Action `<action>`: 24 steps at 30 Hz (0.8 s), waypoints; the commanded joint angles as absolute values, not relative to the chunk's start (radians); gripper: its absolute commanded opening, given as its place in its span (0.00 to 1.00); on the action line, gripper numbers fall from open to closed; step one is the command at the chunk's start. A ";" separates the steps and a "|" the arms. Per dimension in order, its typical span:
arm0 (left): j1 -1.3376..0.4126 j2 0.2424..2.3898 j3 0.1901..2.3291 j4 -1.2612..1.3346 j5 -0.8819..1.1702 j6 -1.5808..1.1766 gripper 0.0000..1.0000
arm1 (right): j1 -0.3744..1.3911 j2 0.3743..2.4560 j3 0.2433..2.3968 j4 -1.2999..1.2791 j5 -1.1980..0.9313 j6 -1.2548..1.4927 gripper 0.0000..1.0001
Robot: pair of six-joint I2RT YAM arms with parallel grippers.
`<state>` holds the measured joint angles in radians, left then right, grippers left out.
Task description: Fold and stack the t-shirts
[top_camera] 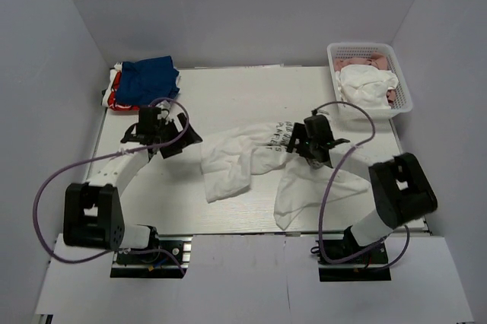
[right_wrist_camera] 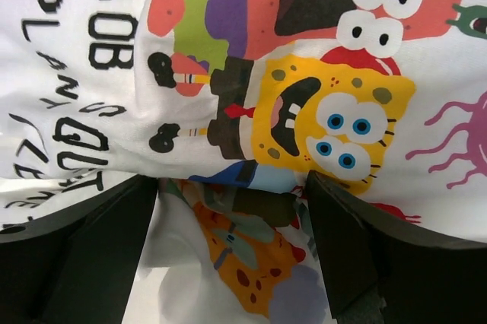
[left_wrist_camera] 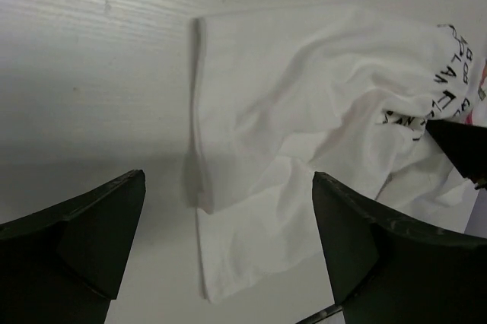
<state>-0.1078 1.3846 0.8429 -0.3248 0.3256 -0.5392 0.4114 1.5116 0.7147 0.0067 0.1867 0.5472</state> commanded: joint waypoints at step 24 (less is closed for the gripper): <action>-0.370 1.367 0.632 -0.620 0.198 -0.716 0.79 | 0.488 1.151 0.684 -0.239 0.192 0.534 0.91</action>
